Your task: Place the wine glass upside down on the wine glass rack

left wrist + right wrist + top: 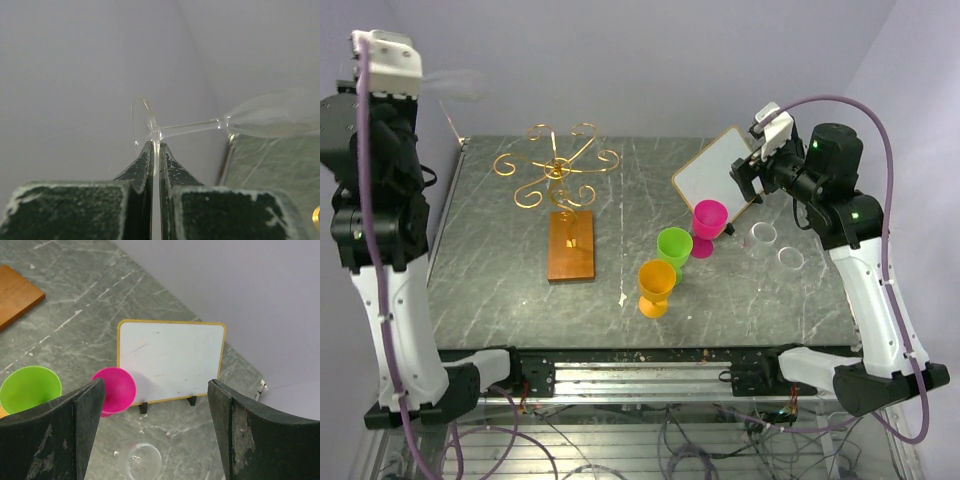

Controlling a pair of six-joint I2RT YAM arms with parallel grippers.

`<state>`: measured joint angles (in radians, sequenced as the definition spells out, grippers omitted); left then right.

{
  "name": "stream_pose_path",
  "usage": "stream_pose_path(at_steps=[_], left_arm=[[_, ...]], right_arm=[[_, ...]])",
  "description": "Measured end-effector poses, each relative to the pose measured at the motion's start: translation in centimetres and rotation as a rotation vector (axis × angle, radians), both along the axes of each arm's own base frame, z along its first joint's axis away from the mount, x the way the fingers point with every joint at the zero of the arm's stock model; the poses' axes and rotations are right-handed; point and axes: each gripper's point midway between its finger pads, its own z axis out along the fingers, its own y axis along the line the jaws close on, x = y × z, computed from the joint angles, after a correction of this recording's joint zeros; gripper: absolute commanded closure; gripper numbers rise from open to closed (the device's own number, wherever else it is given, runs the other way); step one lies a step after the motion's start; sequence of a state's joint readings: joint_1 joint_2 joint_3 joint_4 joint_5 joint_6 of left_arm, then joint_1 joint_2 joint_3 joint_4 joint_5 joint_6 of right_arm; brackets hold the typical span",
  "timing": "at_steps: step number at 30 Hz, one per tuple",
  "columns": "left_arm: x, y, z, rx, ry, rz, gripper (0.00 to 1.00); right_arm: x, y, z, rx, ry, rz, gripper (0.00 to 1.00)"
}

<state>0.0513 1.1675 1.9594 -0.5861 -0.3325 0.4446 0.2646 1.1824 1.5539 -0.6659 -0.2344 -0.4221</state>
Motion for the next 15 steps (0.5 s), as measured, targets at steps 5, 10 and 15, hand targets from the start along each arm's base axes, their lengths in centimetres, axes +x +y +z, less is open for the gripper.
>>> stream_pose_path(at_steps=[5,10,15], left_arm=[[3.3,1.3,-3.4,0.138,0.205,0.060,0.93],[5.6,1.8,-7.7,0.291,0.421,0.051,0.93],[7.1,0.3,-10.1,0.425,0.540,-0.030,0.93]], right_arm=[[-0.2,-0.4,0.2,-0.036,-0.007,0.000,0.16],[-0.2,-0.5,-0.3,-0.056,0.006,0.007,0.16],[0.3,-0.1,-1.4,-0.065,0.040,0.028,0.16]])
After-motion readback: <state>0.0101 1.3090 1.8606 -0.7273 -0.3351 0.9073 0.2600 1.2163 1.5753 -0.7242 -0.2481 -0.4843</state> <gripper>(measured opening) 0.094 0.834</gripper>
